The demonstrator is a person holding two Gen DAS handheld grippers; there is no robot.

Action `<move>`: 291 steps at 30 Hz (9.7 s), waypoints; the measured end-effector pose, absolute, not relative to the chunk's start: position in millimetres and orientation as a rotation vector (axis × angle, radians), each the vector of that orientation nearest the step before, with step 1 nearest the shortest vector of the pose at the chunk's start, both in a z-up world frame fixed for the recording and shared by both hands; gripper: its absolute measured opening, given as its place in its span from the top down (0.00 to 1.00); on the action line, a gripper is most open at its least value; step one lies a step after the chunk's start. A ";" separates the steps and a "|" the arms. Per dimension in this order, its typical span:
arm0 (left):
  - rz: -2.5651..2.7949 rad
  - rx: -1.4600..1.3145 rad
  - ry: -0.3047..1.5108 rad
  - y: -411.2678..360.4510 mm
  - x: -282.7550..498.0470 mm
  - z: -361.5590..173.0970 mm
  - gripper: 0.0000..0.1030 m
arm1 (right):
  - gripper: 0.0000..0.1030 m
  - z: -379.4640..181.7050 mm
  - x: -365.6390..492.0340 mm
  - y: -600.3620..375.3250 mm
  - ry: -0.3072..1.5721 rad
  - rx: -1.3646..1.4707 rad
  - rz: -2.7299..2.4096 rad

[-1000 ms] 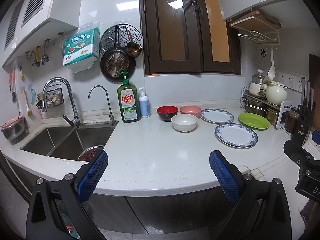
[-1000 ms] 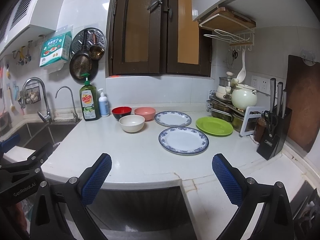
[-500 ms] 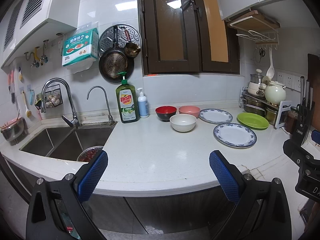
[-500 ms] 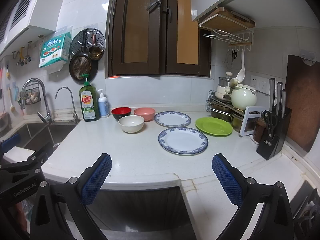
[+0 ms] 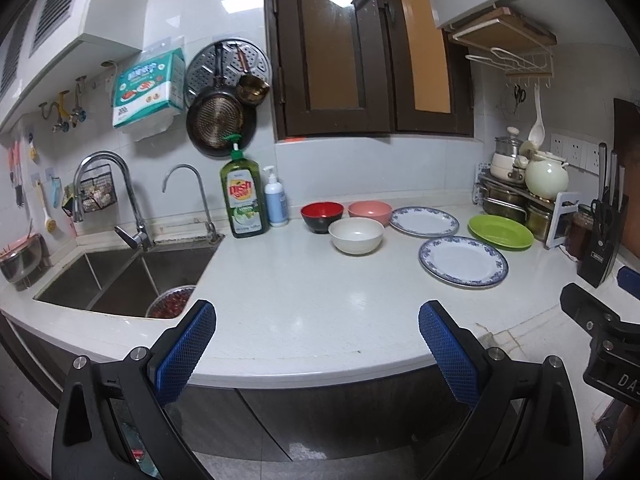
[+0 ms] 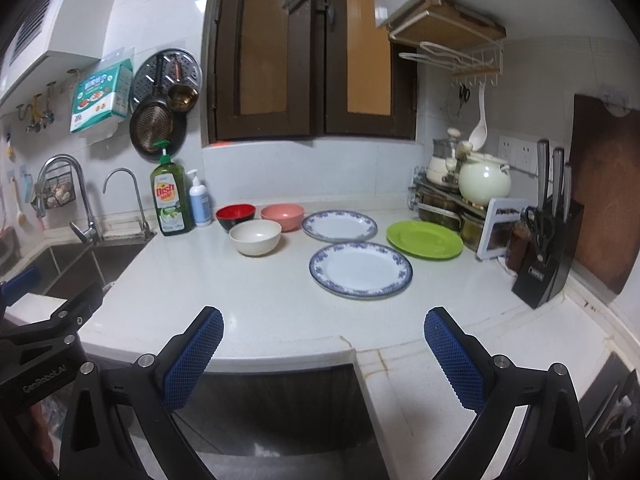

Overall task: Organize plates and bowls
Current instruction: 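Move both grippers down to the rim of the large blue-and-white plate, then close both grippers on the rim of the blue-and-white plate, then lift the blue-and-white plate with both grippers and carry it toward the sink, then lower the blue-and-white plate onto the counter and open both grippers, then move both grippers to the rim of the green plate by the pot rack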

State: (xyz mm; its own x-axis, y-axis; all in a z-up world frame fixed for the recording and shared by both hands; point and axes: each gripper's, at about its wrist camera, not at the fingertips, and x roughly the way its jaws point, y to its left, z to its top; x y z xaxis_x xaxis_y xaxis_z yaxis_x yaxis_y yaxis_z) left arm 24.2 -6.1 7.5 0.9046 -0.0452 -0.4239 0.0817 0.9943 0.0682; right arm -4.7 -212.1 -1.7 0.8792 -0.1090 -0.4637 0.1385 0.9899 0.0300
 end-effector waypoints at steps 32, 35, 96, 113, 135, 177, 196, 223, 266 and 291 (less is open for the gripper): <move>-0.500 0.297 0.669 -103.9 286.8 -9.5 0.06 | 0.01 -45.3 197.0 -285.9 0.772 0.262 -0.423; -0.518 0.293 0.687 -122.1 308.9 -13.8 0.09 | 0.01 -50.5 217.8 -301.4 0.814 0.276 -0.433; -0.567 0.264 1.042 -253.9 452.7 -147.8 0.68 | 0.64 -176.9 359.6 -432.6 1.011 0.291 -0.409; -0.517 0.174 0.940 -195.5 418.8 -92.0 0.68 | 0.64 -132.4 335.4 -394.0 0.959 0.265 -0.375; -0.284 0.030 0.867 -21.2 369.8 -59.0 0.68 | 0.64 -85.5 331.2 -254.9 0.895 0.163 -0.165; -0.003 -0.055 1.012 138.5 355.5 -141.8 0.68 | 0.64 -160.0 365.0 -71.3 1.045 0.033 0.116; 0.007 -0.049 1.069 141.7 354.3 -157.2 0.66 | 0.62 -167.9 371.2 -67.8 1.097 0.039 0.131; -0.095 0.096 0.891 60.3 354.4 -70.4 0.02 | 0.30 -101.9 335.6 -133.5 0.932 0.123 0.016; -0.631 0.379 0.623 -310.2 423.1 -7.8 0.03 | 0.29 -58.5 311.2 -459.1 0.739 0.264 -0.586; -0.773 0.502 0.704 -457.8 511.9 -101.7 0.18 | 0.29 -146.1 382.0 -574.6 0.772 0.378 -0.730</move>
State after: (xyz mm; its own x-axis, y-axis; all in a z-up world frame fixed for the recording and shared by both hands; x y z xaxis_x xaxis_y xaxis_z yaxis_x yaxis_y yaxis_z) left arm 511.9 -457.8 -101.7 0.5118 -0.4532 -0.7299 0.7689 0.6206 0.1538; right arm 382.0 -574.6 -146.1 0.4927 -0.4534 -0.7427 0.7158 0.6965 0.0497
